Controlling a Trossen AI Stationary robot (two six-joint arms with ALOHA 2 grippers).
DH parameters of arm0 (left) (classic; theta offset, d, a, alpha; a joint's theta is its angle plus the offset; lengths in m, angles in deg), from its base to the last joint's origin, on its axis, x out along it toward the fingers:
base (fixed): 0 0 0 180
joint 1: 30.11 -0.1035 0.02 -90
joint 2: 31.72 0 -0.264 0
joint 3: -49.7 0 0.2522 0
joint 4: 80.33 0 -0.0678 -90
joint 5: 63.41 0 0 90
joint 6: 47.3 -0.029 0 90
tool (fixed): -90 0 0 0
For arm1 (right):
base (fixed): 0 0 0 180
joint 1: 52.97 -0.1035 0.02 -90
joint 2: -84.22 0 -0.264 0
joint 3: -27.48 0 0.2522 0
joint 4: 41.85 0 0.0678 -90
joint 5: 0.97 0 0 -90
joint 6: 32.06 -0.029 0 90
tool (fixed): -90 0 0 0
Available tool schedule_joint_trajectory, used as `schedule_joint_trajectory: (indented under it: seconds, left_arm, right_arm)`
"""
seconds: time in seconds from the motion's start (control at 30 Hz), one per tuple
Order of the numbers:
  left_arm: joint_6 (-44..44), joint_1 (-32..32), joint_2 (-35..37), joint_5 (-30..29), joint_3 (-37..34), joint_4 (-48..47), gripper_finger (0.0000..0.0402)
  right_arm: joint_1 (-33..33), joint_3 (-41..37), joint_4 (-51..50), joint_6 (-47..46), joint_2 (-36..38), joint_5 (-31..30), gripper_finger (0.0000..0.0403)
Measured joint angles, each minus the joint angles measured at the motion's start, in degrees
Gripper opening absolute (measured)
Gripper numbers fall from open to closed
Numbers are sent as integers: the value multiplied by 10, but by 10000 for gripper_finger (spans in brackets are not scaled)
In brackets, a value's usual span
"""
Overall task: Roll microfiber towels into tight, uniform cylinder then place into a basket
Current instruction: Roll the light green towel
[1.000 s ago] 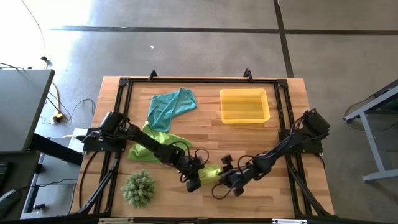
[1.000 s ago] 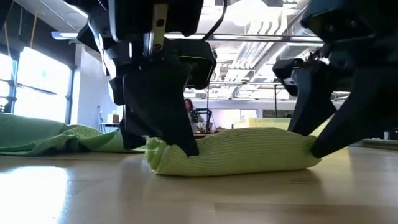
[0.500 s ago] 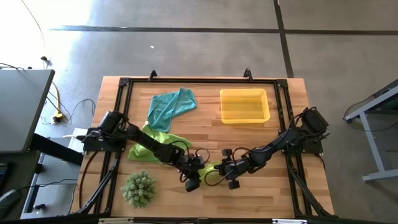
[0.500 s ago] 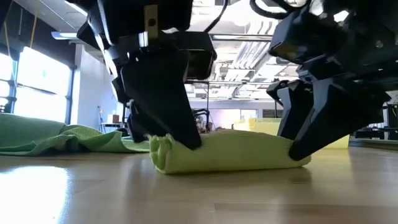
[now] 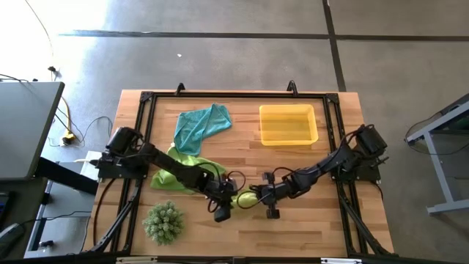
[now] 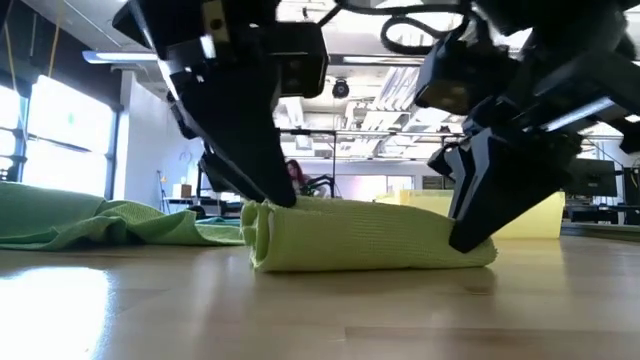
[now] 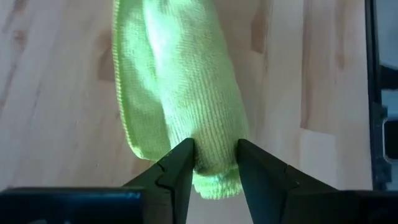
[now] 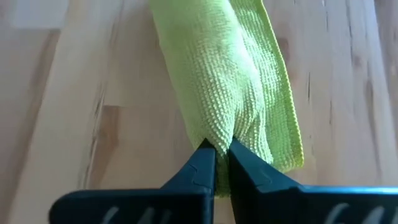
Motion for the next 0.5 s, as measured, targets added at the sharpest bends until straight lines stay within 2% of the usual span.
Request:
schedule_joint_trajectory:
  seconds: [0.37, 0.5]
  left_arm:
    - [-104, 54, -2, -127, 1, 15, 115]
    - [-141, 74, -2, -177, 1, 20, 115]
  right_arm:
    - [61, -2, 9, -101, -2, 227, 3]
    - [77, -3, 8, -114, -3, 284, 3]
